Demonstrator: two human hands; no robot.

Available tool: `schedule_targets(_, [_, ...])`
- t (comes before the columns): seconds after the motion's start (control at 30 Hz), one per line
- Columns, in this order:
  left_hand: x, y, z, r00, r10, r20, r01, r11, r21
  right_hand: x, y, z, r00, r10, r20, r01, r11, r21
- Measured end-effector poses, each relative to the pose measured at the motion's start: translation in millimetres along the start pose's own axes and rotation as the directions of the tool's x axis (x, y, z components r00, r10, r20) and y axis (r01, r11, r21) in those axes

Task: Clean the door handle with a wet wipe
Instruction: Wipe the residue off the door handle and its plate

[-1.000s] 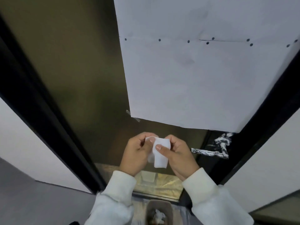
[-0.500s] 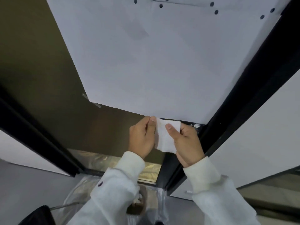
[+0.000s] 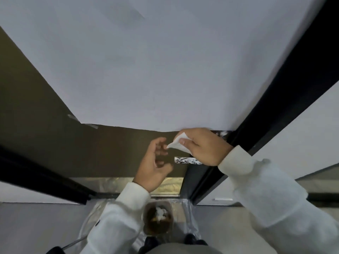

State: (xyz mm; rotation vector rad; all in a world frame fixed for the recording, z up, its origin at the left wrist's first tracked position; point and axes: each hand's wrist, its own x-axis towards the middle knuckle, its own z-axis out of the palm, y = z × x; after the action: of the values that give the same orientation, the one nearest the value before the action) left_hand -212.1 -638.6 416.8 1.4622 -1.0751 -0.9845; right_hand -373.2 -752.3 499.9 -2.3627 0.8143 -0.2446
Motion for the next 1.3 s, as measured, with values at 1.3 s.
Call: schedule_targets(1.3, [3.1,-11.0,-0.7,0.933,-0.211,-0.291,0.071,0.902,-0.427,42.6,-83.7,48.8,0.846,0.192,0.498,0.272,0.648,-0.711])
